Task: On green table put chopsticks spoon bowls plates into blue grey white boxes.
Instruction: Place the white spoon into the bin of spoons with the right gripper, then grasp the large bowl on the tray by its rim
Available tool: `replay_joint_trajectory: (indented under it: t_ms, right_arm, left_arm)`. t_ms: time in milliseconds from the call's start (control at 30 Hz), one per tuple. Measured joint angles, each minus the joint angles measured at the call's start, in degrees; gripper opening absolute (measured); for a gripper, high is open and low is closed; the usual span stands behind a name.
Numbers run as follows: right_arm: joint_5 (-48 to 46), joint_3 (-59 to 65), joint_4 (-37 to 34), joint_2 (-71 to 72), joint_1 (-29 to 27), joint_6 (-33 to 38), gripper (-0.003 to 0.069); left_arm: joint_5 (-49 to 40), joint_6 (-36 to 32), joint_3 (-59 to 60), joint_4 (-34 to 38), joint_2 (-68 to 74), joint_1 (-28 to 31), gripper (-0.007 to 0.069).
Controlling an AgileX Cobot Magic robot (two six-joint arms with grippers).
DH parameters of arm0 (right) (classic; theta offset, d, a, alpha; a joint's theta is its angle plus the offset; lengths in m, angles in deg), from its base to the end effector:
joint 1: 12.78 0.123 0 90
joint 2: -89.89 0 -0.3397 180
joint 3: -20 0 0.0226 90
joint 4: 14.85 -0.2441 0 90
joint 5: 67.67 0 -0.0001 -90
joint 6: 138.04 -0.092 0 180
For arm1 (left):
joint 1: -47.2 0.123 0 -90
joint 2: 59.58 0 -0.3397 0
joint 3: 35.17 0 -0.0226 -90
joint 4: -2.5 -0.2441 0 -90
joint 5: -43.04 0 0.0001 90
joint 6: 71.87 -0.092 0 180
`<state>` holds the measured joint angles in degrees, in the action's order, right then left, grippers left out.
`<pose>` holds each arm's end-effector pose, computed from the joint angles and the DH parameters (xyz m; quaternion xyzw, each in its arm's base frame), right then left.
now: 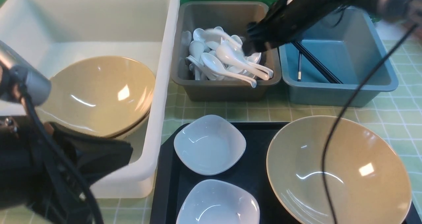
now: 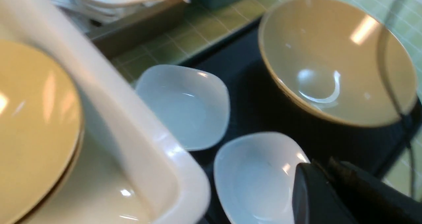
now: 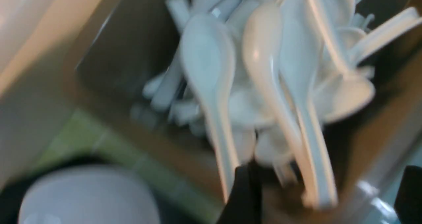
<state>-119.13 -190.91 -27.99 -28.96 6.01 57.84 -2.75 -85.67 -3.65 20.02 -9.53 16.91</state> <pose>0.4366 0.1658 0.3839 -0.2434 0.9001 0.1174 0.3418 0.0700 -0.0639 0.3887 0.2891 0.8387 -0.2063 0.4129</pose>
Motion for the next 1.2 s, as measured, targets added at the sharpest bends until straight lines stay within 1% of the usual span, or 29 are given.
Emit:
replay_joint_trajectory:
  t_ms: [33,67,100,133,167,267,300,400,467,500,533,567,600,633,667,700,733,767,833,867,900,933,1000,1067,1200]
  right_arm:
    - [0.0,-0.08,0.0,0.53,0.0,0.5,0.0566]
    - [-5.91,-0.3,0.06,4.3,-0.23,3.14,0.0567]
    - [-9.96,-0.42,-0.01,6.97,-0.35,4.32,0.0568]
    - [-10.75,-0.42,-0.01,7.52,-0.41,4.52,0.0568]
    - [-15.36,-0.49,0.06,11.09,-0.47,5.61,0.0568]
    - [-15.56,0.42,0.2,17.96,-0.54,6.82,0.0569]
    - [-15.56,1.31,0.2,20.4,-0.59,6.96,0.0569]
    - [-15.56,5.12,0.2,27.21,-0.65,7.37,0.0556]
    - [-15.56,10.02,0.22,33.27,-0.65,7.55,0.0529]
    - [-15.56,11.99,0.16,35.35,-0.65,7.69,0.0514]
    - [-15.56,15.18,0.11,38.42,-0.65,7.88,0.0487]
    - [-15.56,16.92,0.11,39.93,-0.65,7.96,0.0466]
    - [-15.56,18.09,0.11,40.9,-0.65,7.96,0.046]
    - [-15.56,22.33,0.11,44.21,-0.65,8.04,0.0414]
    - [-15.56,26.05,0.11,46.42,-0.65,8.04,0.037]
    - [-15.56,28.58,0.11,48.52,-0.65,8.08,0.0336]
    - [-15.56,32.28,0.11,50.51,-0.65,8.08,0.0282]
    - [-15.56,32.28,0.11,50.89,-0.65,8.08,0.0273]
    - [-15.56,40.52,0.11,55.87,-0.65,8.08,0.0141]
    - [-15.56,41.0,0.11,56.19,-0.65,8.08,0.0131]
    - [-15.49,43.99,0.11,58.28,-0.65,8.08,0.0076]
    - [-15.43,45.75,0.11,59.61,-0.65,8.08,0.0052]
    - [-15.37,48.26,0.11,61.96,-0.65,8.02,0.0029]
    - [-15.37,49.41,0.11,63.18,-0.65,8.02,0.0025]
    - [-15.37,50.0,0.11,64.46,-0.65,8.02,0.0024]
  left_arm:
    - [0.32,0.93,0.0,-0.47,0.24,0.0,0.0048]
    - [1.65,4.02,0.0,-1.83,2.37,0.0,0.0073]
    - [2.41,5.6,0.0,-2.46,3.91,0.0,0.0085]
    - [2.57,6.24,0.0,-2.61,4.75,0.0,0.0094]
    - [3.88,7.72,-0.19,-2.51,7.81,0.0,0.0118]
    - [4.55,7.03,-2.59,0.14,14.14,0.0,0.0182]
    - [4.57,5.54,-4.61,1.98,16.91,0.0,0.0212]
    - [4.51,-1.69,-10.36,7.59,23.19,0.0,0.0326]
    - [3.8,-6.12,-14.92,11.78,28.11,0.0,0.042]
    - [3.29,-7.34,-16.19,13.7,30.36,0.0,0.0454]
    - [2.28,-9.14,-17.85,15.53,32.62,0.0,0.0499]
    - [1.79,-10.28,-18.56,16.96,34.44,0.0,0.0528]
    - [1.64,-10.28,-18.79,17.33,34.91,0.0,0.0528]
    - [0.63,-12.46,-20.16,19.71,38.17,0.0,0.0572]
    - [-0.16,-14.46,-21.15,21.55,41.0,0.0,0.0596]
    - [-0.57,-15.62,-21.98,22.61,43.41,0.0,0.0603]
    - [-1.02,-16.95,-22.92,23.62,45.81,0.0,0.0615]
    - [-1.17,-17.43,-23.1,23.9,46.28,0.0,0.0615]
    - [-2.02,-19.23,-26.32,25.0,52.85,0.0,0.0614]
    - [-2.09,-19.26,-26.56,25.02,53.3,0.0,0.0614]
    - [-2.72,-19.27,-28.36,25.12,55.99,0.0,0.0613]
    - [-3.53,-19.15,-29.68,25.28,58.2,0.0,0.0613]
    - [-5.67,-18.98,-32.19,26.09,62.78,-0.23,0.0613]
    - [-6.78,-19.64,-34.23,26.55,66.12,-0.89,0.0612]
    - [-7.48,-23.25,-37.25,27.62,71.8,-2.93,0.0601]
